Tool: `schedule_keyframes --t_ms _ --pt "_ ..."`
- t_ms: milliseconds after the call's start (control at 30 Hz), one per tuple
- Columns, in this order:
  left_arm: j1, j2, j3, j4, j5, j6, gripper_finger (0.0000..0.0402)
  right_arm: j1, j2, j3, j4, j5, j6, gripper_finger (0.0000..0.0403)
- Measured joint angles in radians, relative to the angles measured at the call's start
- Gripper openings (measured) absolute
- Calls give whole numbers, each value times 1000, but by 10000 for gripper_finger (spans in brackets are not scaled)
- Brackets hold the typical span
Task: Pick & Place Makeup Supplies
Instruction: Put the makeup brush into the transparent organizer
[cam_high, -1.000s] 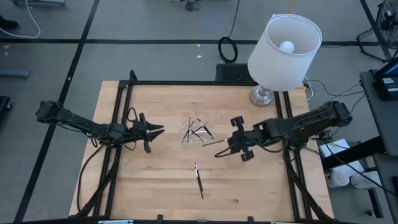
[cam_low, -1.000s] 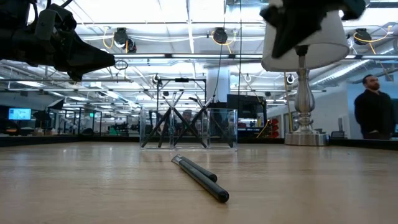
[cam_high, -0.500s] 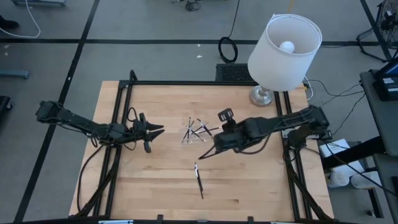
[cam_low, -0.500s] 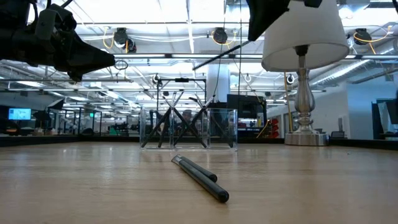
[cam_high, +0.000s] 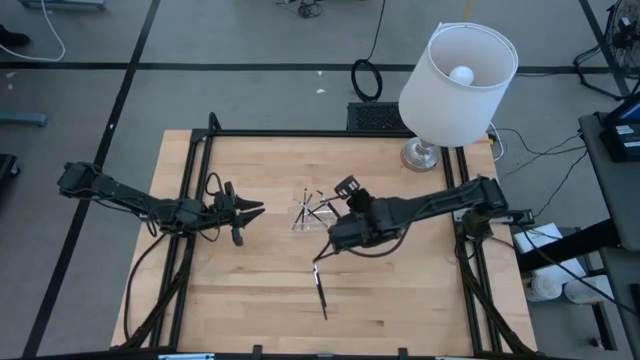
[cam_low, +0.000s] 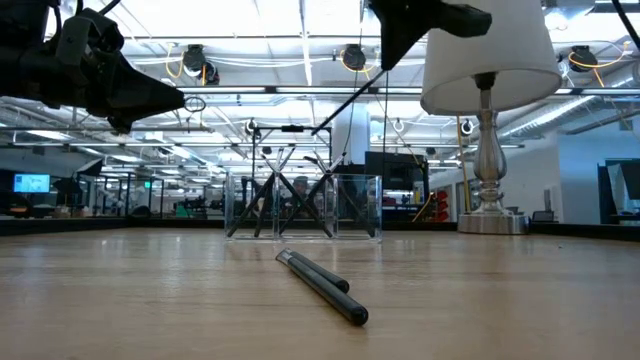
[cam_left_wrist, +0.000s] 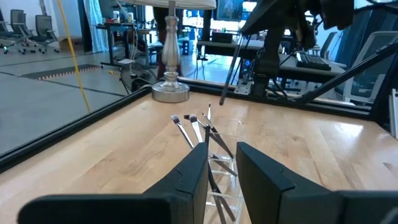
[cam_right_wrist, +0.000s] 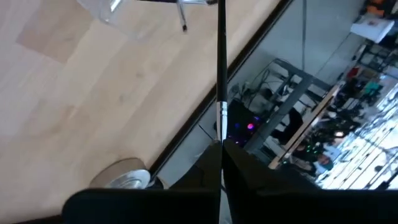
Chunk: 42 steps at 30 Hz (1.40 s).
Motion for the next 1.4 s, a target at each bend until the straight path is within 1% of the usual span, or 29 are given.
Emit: schedule_keyframes --t_ms 200,433,667,767,1000,1200,1400 --pt "0 0 0 0 0 0 90 0 32 0 11 0 -64 0" --pt "0 0 0 0 0 0 90 0 70 -1 81 -1 -142 0" --pt "0 0 0 0 6 0 90 0 116 -2 96 -7 -194 0" --pt "0 0 0 1 6 0 90 0 133 -2 109 -25 -215 0" --pt "0 0 0 1 7 0 90 0 192 -2 163 -28 -267 0" --pt "0 0 0 2 8 -1 90 -14 251 -2 214 -28 -321 0" --pt "0 0 0 2 8 -2 90 -33 290 -2 246 -28 -335 0"
